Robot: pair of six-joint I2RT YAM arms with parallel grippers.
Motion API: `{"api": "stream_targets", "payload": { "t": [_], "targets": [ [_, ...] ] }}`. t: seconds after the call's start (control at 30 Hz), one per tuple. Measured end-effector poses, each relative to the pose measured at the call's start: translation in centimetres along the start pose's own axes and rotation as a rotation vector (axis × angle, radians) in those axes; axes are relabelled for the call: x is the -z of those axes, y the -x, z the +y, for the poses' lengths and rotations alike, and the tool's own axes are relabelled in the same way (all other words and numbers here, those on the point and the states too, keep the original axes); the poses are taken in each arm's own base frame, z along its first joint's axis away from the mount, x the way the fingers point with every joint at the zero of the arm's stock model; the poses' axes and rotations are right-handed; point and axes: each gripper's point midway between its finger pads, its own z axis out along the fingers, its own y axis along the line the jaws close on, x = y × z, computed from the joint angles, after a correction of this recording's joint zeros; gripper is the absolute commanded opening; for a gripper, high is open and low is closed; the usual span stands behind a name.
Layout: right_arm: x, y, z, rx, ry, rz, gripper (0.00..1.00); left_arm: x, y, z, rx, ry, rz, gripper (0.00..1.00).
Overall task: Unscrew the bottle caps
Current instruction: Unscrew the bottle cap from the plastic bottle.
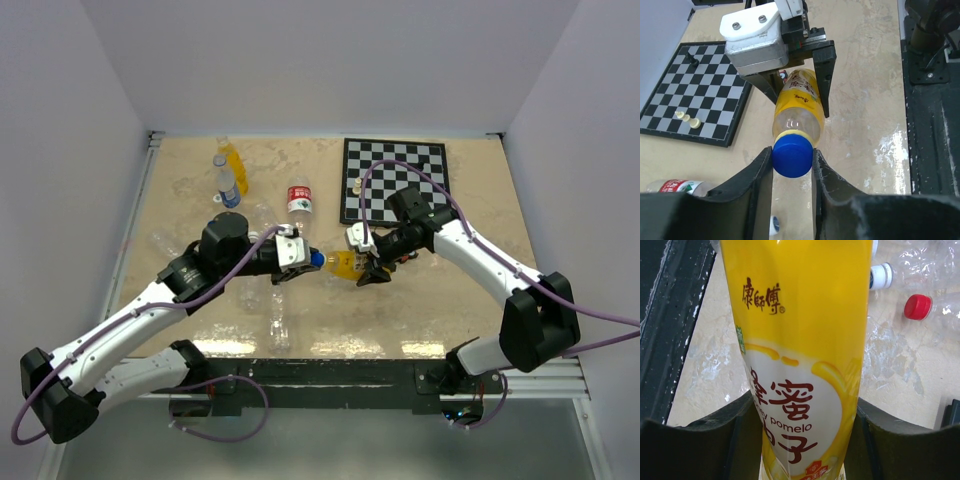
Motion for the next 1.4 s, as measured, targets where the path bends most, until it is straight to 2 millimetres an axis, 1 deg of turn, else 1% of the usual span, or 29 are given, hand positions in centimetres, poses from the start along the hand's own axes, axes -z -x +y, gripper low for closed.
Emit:
{"api": "stream_targets", "payload": {
  "t": [0.03,0.2,0.27,0.33,0.4,0.5,0.57,0.6,0.7,0.77,0.97,1.27,1.3,1.33,1.4],
  "targets": [
    [0.0,0.0,0.0,0.001,0.001,0.001,0.0,0.0,0.0,0.0,0.003,-0.001,0.0,0.0],
    [0.0,0.0,0.0,0.004,0.002,0.0,0.0,0.0,0.1,-0.1,0.027,-0.001,-0.006,0.0],
    [0.0,0.0,0.1,0.001,0.005,-0.001,0.0,0.0,0.2,-0.1,0.062,0.006,-0.008,0.0],
    [0.0,0.0,0.2,-0.002,0.007,-0.002,0.0,0.0,0.1,0.0,0.138,0.03,-0.002,0.0],
    [0.0,0.0,0.2,-0.006,0.007,-0.003,0.0,0.1,0.1,0.2,0.267,0.073,0.001,0.0],
    [0.0,0.1,0.2,-0.015,0.005,-0.007,0.0,0.4,-0.1,0.7,0.552,0.186,0.005,0.0],
    [-0.1,0.2,0.1,-0.014,0.001,-0.009,0.0,0.8,-0.5,1.0,0.777,0.279,0.01,0.0],
    [-0.1,0.3,0.0,-0.012,0.001,-0.011,0.0,1.0,-0.7,1.0,0.859,0.311,0.009,0.0],
    [-0.2,0.8,-0.2,0.001,-0.003,-0.023,0.0,1.6,-0.6,1.1,1.013,0.379,-0.013,0.0],
    [-0.2,1.3,-0.5,0.014,-0.007,-0.036,0.0,2.0,-0.3,1.2,1.079,0.409,-0.034,0.0],
    [-0.2,1.5,-0.8,0.022,-0.015,-0.042,0.0,2.2,-0.3,1.4,1.151,0.438,-0.048,0.0],
    [-0.2,1.5,-0.8,0.023,-0.017,-0.042,0.0,2.1,-0.3,1.4,1.159,0.439,-0.05,0.0],
    [-0.2,1.5,-0.8,0.023,-0.017,-0.042,0.0,2.1,-0.3,1.4,1.158,0.439,-0.05,0.04],
    [-0.2,1.5,-0.8,0.023,-0.017,-0.042,0.0,2.1,-0.4,1.4,1.156,0.439,-0.049,0.11],
    [-0.2,1.5,-0.8,0.023,-0.018,-0.041,0.0,2.1,-0.4,1.4,1.154,0.439,-0.047,0.3]
  ]
}}
